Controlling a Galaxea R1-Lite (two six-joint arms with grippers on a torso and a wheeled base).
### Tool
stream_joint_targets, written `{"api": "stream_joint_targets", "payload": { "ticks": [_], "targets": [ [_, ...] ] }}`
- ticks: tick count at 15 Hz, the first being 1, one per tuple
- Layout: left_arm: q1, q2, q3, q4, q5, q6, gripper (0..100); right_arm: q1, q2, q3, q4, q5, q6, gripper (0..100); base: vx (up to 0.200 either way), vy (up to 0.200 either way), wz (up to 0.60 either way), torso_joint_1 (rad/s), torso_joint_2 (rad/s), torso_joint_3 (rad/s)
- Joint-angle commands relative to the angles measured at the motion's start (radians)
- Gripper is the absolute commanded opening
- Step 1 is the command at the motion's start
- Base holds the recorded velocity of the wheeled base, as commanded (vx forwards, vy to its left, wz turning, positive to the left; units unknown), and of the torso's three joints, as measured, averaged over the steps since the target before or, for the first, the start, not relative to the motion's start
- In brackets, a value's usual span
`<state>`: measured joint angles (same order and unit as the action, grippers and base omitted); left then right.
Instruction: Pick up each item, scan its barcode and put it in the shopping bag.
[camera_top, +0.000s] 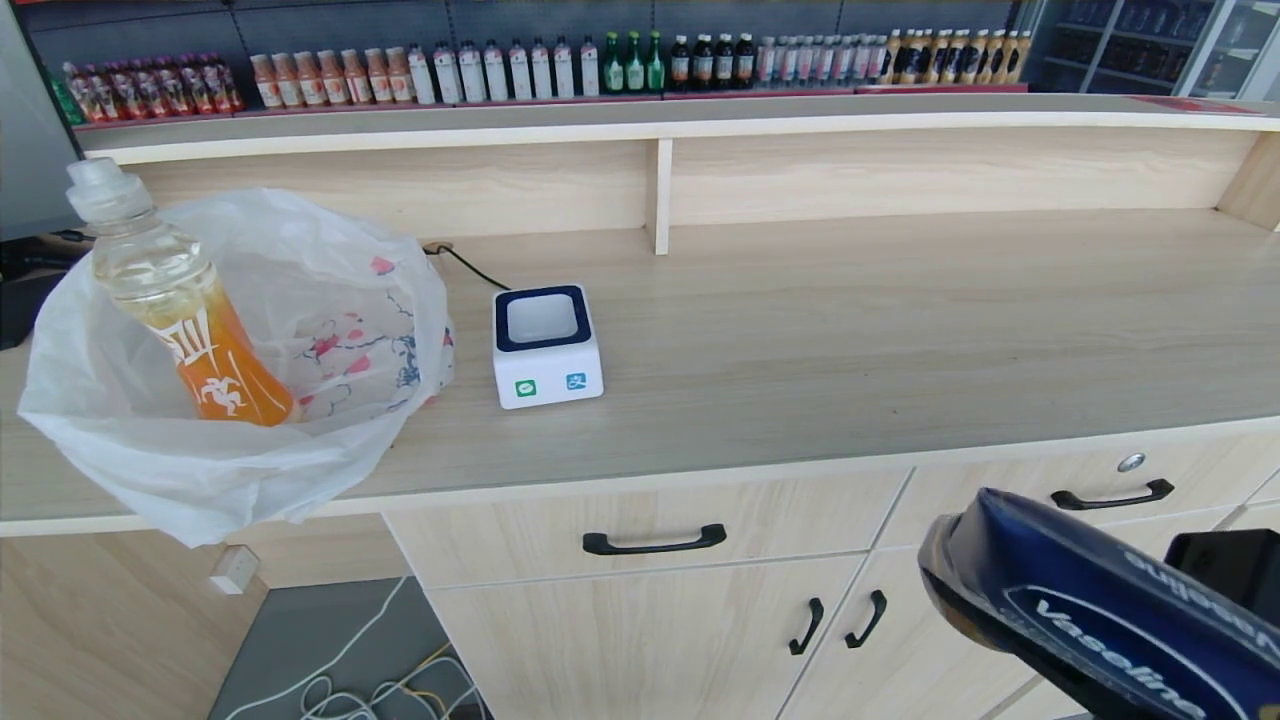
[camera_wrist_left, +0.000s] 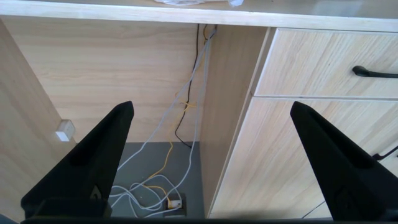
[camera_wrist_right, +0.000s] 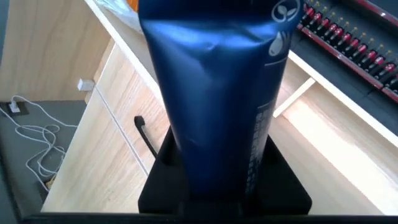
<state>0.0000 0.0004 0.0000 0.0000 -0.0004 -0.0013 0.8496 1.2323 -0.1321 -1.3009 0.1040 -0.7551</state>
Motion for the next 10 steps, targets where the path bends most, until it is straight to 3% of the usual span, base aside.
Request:
{"api": "stream_joint_targets", "payload": {
  "ticks": [1,6,10],
  "targets": [
    [0.0,0.0,0.0,0.0,0.0,0.0,100,0.042,0.021,-0.001,-0.006,0.0,-0.067,0,0.0,0.0,0.0,0.0,0.0,0.0],
    [0.0,0.0,0.0,0.0,0.0,0.0,100,0.043,0.044,-0.058,-0.028,-0.004,-0.42,0,0.0,0.0,0.0,0.0,0.0,0.0],
    [-0.002,0.0,0.0,0.0,0.0,0.0,100,0.043,0.047,-0.078,-0.032,-0.049,-0.569,0,0.0,0.0,0.0,0.0,0.0,0.0]
  ]
}}
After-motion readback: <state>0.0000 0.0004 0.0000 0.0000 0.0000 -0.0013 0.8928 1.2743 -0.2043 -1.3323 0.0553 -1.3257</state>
